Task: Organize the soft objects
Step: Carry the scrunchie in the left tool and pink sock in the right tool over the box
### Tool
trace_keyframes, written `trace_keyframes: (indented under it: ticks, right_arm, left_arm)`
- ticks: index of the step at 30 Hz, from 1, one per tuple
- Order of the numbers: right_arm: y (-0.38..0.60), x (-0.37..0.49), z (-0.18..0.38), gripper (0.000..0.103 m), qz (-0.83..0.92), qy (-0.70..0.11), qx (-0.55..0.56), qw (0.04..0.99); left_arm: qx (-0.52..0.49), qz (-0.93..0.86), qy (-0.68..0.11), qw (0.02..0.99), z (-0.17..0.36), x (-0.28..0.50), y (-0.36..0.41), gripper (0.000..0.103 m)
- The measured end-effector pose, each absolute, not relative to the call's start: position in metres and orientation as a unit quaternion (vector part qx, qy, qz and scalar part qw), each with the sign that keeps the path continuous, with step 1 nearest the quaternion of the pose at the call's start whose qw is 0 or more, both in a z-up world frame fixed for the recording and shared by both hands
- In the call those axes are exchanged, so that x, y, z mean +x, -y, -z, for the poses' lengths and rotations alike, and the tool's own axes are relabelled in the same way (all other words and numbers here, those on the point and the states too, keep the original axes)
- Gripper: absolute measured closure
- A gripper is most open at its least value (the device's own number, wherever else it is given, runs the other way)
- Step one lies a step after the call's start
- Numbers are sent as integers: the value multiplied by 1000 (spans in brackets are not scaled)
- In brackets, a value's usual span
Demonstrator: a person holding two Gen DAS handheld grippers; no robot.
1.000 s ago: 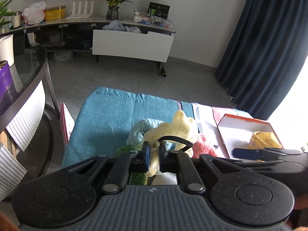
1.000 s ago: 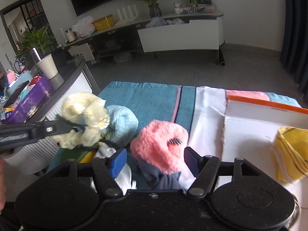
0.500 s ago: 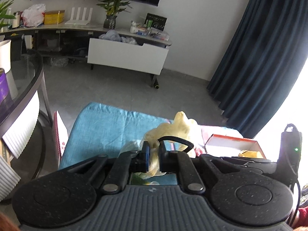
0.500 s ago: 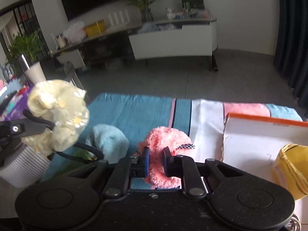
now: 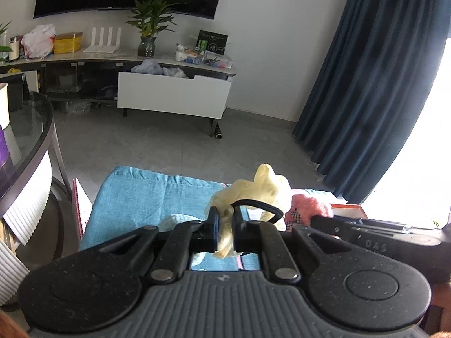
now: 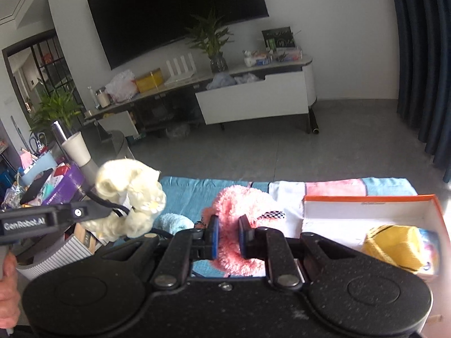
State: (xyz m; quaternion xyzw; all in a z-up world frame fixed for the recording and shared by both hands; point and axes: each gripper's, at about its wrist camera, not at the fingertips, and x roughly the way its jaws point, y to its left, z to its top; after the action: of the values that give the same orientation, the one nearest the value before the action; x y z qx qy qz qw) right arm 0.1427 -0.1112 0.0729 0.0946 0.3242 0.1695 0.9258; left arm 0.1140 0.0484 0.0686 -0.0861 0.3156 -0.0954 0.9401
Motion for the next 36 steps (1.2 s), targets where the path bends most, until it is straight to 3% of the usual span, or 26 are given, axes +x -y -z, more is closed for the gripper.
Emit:
trace_keyframes:
  ticks: [36]
  right_arm:
    - [253, 43, -96, 85, -48, -288, 121, 949]
  left_arm:
    - [-9, 195, -334, 922, -55, 74, 87, 92]
